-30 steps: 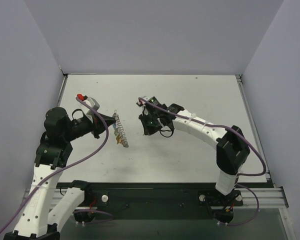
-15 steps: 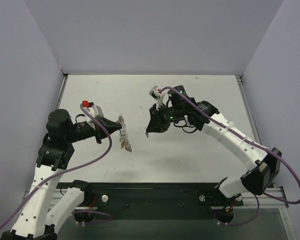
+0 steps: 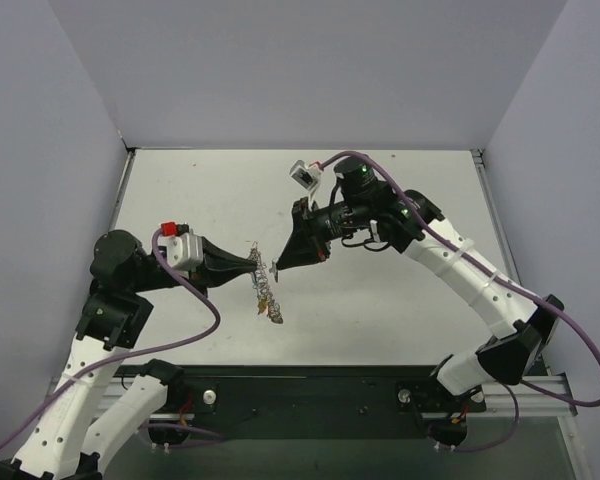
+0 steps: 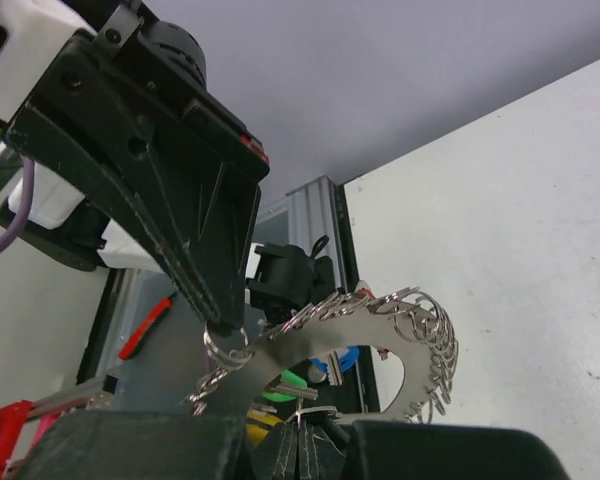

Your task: Put the keys on the keyring

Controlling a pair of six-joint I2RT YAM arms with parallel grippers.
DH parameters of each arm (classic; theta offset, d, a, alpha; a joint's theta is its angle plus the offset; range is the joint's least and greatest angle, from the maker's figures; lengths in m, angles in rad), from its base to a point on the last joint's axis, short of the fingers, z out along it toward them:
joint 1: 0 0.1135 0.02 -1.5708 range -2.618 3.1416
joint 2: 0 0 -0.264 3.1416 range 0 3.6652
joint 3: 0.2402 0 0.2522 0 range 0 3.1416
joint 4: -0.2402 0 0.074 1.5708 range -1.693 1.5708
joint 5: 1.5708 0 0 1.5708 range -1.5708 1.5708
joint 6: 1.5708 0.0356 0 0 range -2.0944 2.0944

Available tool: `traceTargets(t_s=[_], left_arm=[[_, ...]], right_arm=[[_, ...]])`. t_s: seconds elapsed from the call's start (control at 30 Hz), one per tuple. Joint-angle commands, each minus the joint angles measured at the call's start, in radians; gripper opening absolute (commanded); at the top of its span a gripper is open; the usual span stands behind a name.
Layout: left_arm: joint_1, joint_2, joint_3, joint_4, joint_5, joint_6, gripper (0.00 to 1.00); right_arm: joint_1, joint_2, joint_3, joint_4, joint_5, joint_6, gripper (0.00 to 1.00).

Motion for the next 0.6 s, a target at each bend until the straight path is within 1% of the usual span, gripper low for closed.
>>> traceTargets(t_s=[0.0, 0.2, 0.23, 0.33, 0.57], left_arm=[[-0.020, -0.006, 0.013, 0.121, 0.046, -0.016, 0.00], [-0.027, -0.006, 0.007, 0.130, 0.072, -0.027, 0.00], [-0.029, -0.005, -0.001, 0.169, 0.076, -0.042, 0.00], [-0.032, 0.000, -0.010, 0.197, 0.087, -0.051, 0.00], [-0.033, 0.000, -0.026, 0.282, 0.104, -0.139, 0.00]], right_arm=[[0.012, 0.034, 0.077, 0.007, -0.102, 0.082, 0.00], [0.012, 0.047, 0.112, 0.007, -0.161, 0.104, 0.00], [0.012, 0.048, 0.115, 0.006, -0.176, 0.104, 0.00], [0.013, 0.051, 0.118, 0.006, -0.200, 0.102, 0.00], [0.016, 0.059, 0.117, 0.004, -0.222, 0.107, 0.00]])
